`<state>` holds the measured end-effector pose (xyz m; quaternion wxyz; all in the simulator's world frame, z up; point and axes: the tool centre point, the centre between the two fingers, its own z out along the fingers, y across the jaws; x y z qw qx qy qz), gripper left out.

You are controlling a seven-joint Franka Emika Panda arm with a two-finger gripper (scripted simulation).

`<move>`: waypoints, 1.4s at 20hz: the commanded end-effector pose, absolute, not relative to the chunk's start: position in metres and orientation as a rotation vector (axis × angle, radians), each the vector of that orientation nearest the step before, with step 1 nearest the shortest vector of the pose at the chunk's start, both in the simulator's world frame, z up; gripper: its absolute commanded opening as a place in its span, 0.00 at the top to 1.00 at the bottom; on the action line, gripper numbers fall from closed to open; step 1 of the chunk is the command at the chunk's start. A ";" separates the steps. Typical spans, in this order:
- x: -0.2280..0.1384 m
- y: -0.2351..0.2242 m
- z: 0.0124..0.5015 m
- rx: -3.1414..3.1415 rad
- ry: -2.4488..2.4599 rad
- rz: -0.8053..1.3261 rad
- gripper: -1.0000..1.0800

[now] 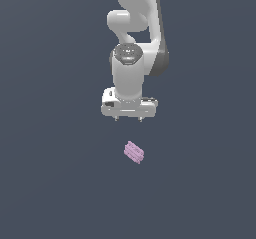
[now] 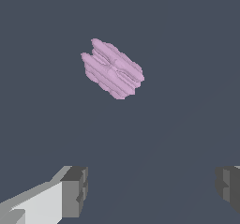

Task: Pick up the object and move it to a goal position.

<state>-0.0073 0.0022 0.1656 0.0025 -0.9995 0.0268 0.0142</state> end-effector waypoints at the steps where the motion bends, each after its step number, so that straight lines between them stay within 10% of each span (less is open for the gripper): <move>1: -0.007 0.002 0.166 -3.135 0.084 0.044 0.04; 28: 0.013 0.035 0.166 -3.122 -0.240 0.029 0.04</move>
